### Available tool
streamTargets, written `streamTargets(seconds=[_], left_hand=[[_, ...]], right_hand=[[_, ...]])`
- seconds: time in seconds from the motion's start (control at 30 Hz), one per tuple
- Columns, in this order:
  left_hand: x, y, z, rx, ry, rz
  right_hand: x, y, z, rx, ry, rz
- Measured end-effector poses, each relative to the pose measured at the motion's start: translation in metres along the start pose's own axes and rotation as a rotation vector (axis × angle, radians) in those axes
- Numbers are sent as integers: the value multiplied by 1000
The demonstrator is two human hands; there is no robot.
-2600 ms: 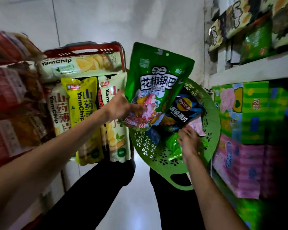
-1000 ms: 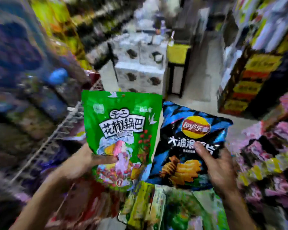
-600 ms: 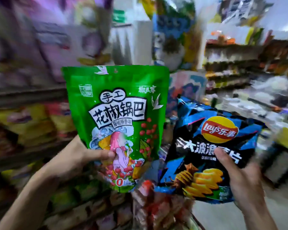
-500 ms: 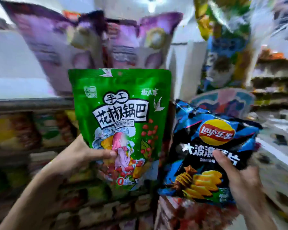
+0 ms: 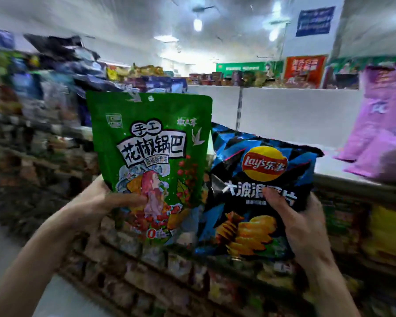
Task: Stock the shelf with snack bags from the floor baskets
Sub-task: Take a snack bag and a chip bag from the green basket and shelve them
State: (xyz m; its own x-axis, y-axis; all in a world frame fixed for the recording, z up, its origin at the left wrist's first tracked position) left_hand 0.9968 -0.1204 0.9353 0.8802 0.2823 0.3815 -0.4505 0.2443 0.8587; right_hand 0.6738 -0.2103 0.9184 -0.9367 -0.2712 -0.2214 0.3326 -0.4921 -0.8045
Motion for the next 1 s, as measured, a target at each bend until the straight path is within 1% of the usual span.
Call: streamTargets(seconds=[0.07, 0.17, 0.27, 0.33, 0.4, 0.5, 0.63, 0.7, 0.87, 0.93, 1.0], left_hand=[[54, -14, 8, -22, 35, 14], [109, -31, 25, -29, 86, -5], [159, -55, 55, -36, 117, -18], [192, -72, 82, -31, 74, -15], [226, -90, 117, 9, 70, -2], [282, -113, 190, 8, 21, 20], [331, -136, 274, 26, -64, -9], [350, -150, 315, 22, -132, -20], [383, -199, 410, 39, -200, -60], [394, -223, 444, 29, -267, -74], [398, -245, 467, 43, -338, -67]], right_hand=[[-60, 19, 23, -5, -81, -11], [-119, 47, 52, 5, -143, 13], [-177, 76, 84, 4, -147, 4], [-207, 99, 107, 25, -139, 20], [-235, 117, 132, 58, -110, 13], [-274, 145, 188, 144, -38, 25], [-315, 164, 254, 262, 61, -3], [-338, 176, 287, 302, 71, -23], [-385, 228, 356, 292, 39, -139], [-400, 250, 371, 282, 39, -239], [-409, 269, 378, 224, 42, -268]])
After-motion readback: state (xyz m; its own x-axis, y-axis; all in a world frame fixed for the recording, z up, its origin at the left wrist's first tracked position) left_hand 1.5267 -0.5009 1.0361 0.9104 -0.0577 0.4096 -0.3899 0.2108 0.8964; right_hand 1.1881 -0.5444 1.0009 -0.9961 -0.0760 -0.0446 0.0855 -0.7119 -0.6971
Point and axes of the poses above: each hand's wrist, its own z-axis towards the middle knuckle, its own x-axis out of the back of the hand, y = z × x, the point moved 1 cm from there along z, towards the middle knuckle, and after that the axes turned 12 degrees about z, right-handed, at the moved point
